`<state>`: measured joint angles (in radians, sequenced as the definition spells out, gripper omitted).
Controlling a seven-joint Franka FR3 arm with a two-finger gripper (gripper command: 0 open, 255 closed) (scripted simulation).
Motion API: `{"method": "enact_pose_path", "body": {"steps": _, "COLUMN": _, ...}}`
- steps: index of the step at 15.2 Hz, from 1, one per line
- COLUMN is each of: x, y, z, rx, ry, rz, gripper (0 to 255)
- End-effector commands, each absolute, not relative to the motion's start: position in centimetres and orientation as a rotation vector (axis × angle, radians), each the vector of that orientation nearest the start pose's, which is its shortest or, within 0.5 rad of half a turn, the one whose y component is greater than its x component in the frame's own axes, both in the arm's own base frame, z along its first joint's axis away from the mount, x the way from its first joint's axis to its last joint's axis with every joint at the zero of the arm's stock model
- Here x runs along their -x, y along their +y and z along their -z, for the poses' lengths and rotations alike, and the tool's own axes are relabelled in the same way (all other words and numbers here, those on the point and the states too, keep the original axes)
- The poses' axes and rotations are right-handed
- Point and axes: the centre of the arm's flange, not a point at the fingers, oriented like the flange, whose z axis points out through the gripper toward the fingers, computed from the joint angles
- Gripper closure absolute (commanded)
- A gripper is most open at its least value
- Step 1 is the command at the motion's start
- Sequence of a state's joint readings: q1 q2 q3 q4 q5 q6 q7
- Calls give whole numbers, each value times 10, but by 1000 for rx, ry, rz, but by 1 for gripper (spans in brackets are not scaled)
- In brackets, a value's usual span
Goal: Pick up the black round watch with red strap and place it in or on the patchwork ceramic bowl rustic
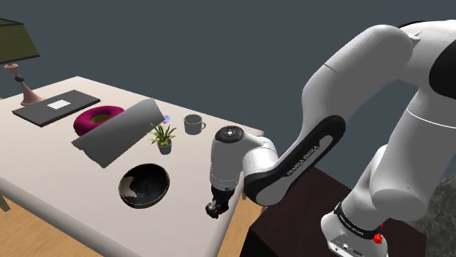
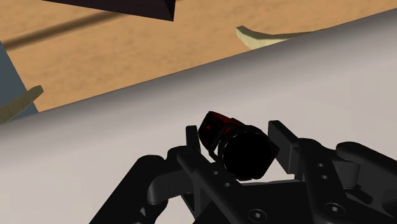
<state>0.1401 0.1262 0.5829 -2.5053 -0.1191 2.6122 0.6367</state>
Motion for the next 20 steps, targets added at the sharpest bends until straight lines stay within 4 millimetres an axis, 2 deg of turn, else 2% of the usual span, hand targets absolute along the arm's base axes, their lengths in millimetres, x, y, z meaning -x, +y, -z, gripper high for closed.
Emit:
{"method": "enact_pose_path", "body": {"steps": 1, "x": -347, "y": 316, "z": -253, "rx": 3118, "ry": -289, "rz": -4, "gripper": 255}}
{"method": "enact_pose_path", "body": {"steps": 20, "x": -347, "y": 316, "z": -354, "rx": 3118, "ry": -289, "rz": -4, "gripper": 255}}
